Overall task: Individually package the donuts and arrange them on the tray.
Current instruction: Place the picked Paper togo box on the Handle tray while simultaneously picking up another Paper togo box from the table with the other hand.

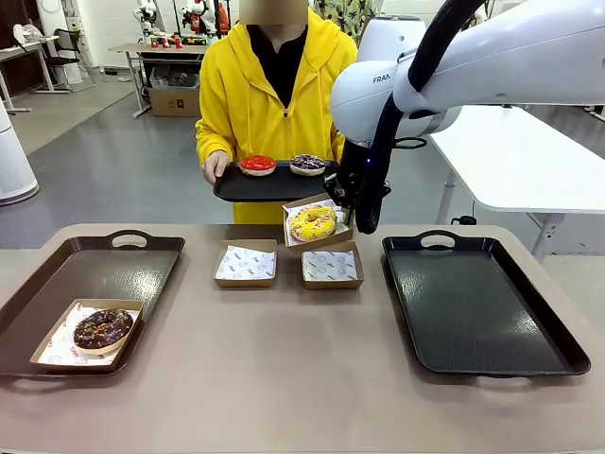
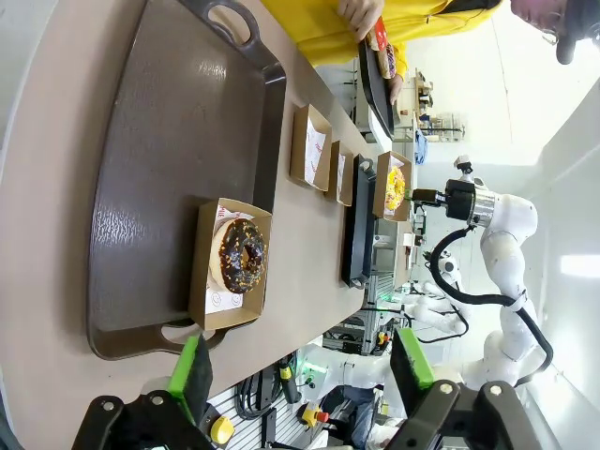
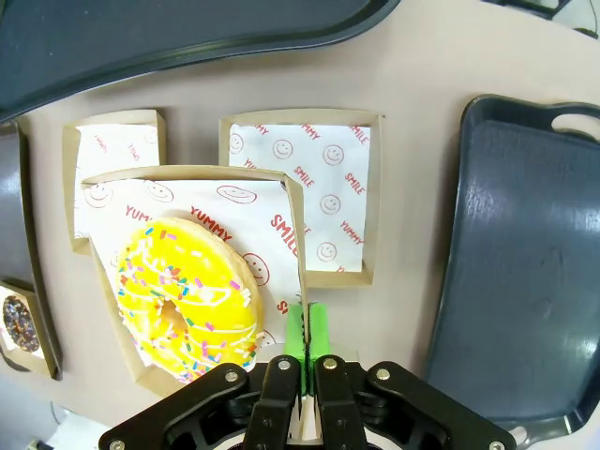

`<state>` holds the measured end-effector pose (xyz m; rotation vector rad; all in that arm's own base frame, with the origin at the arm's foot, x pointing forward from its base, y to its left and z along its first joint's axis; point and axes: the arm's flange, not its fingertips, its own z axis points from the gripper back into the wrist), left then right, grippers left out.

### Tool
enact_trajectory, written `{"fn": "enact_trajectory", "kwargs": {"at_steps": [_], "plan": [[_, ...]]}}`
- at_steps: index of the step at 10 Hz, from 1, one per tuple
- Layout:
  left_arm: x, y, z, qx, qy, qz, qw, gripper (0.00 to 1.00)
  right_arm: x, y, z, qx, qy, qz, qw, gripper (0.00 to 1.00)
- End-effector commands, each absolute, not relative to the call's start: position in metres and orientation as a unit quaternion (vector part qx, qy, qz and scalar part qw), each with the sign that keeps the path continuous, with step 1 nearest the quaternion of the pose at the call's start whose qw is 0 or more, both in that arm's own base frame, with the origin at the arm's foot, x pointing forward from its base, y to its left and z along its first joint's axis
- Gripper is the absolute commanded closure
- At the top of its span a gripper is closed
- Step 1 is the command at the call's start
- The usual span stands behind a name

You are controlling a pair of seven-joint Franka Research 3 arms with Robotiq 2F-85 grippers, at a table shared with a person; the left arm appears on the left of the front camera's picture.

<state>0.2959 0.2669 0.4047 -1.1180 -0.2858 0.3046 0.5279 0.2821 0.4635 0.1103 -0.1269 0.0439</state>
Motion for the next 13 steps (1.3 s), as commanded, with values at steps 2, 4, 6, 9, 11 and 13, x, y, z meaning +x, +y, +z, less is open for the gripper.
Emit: {"fn": "enact_trajectory", "kwargs": {"at_steps": [2, 4, 6, 9, 11, 13], "plan": [[0.293, 0.266, 0.407, -0.534, -0.144, 0.139, 0.822, 0.00, 0.529, 0.282, 0.464, 0.066, -0.063, 0.025, 0.995, 1.00], [0.304, 0.259, 0.413, -0.508, -0.124, 0.138, 0.841, 0.00, 0.521, 0.264, 0.467, 0.052, -0.059, 0.034, 0.996, 0.98], [0.322, 0.235, 0.441, -0.448, -0.091, 0.130, 0.880, 0.00, 0.490, 0.215, 0.482, 0.068, -0.050, 0.038, 0.996, 0.98], [0.370, 0.168, 0.486, -0.352, -0.048, 0.105, 0.929, 0.00, 0.448, 0.141, 0.482, 0.061, -0.033, 0.044, 0.997, 0.98], [0.401, 0.123, 0.501, -0.296, -0.054, 0.106, 0.948, 0.00, 0.425, 0.102, 0.464, 0.044, -0.030, 0.052, 0.997, 0.98], [0.422, 0.073, 0.504, -0.258, -0.067, 0.092, 0.959, 0.00, 0.410, 0.075, 0.444, 0.040, -0.034, 0.027, 0.998, 0.98]]}}
